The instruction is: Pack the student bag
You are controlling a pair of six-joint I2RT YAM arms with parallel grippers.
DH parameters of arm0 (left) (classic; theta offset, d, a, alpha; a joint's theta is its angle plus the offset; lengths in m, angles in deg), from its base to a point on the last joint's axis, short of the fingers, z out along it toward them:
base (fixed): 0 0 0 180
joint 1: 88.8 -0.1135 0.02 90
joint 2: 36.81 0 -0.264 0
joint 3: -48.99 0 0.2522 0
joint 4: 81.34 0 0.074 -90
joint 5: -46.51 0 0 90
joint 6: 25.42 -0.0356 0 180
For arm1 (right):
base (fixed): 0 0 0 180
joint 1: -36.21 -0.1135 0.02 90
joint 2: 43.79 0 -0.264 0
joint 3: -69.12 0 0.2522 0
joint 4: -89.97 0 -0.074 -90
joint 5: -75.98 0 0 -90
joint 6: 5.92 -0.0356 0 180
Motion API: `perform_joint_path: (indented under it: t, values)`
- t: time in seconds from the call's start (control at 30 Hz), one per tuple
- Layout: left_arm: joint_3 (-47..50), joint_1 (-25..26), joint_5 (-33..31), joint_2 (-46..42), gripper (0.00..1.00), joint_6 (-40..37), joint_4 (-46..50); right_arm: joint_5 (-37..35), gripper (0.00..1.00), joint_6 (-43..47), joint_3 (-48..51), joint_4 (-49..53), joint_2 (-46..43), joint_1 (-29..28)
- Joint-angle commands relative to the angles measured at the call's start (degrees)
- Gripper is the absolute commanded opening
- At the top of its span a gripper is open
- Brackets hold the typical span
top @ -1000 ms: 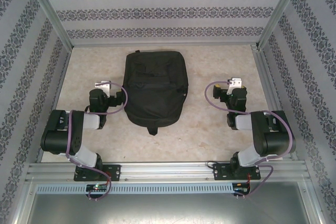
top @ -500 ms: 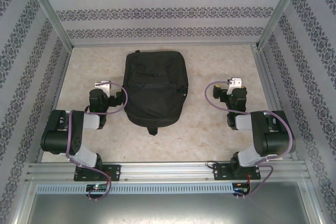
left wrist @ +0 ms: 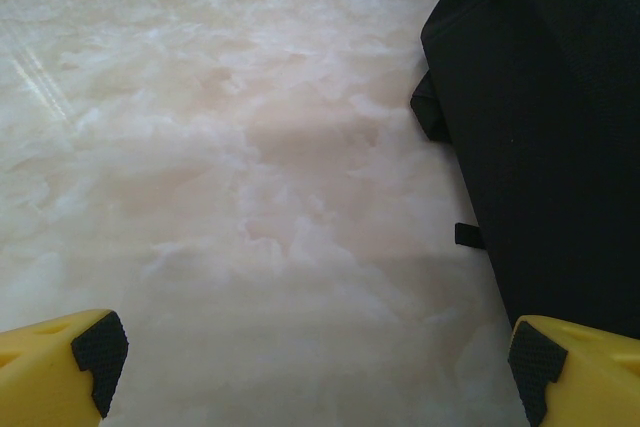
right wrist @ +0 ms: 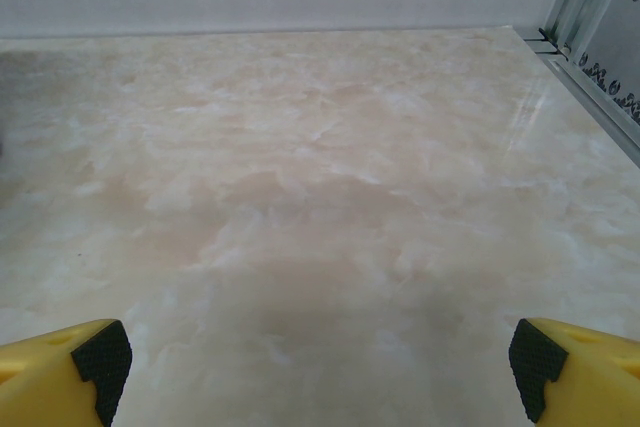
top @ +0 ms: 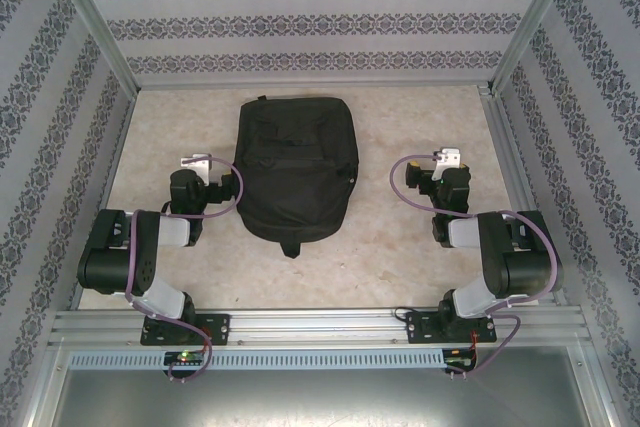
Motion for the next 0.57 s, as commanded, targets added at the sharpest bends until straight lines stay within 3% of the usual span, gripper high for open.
perform_joint_path:
  t: [0.0, 0.53]
  values:
    - [-0.97, -0.04, -0.63, 0.05, 1.00, -0.38, -1.26, 0.76, 0.98, 0.86, -0.69, -0.46, -0.69, -0.48]
    - [-1.01, -0.07, -0.60, 0.06, 1.00, -0.38, -1.26, 0.71, 0.98, 0.92, -0.69, -0.46, -0.69, -0.48]
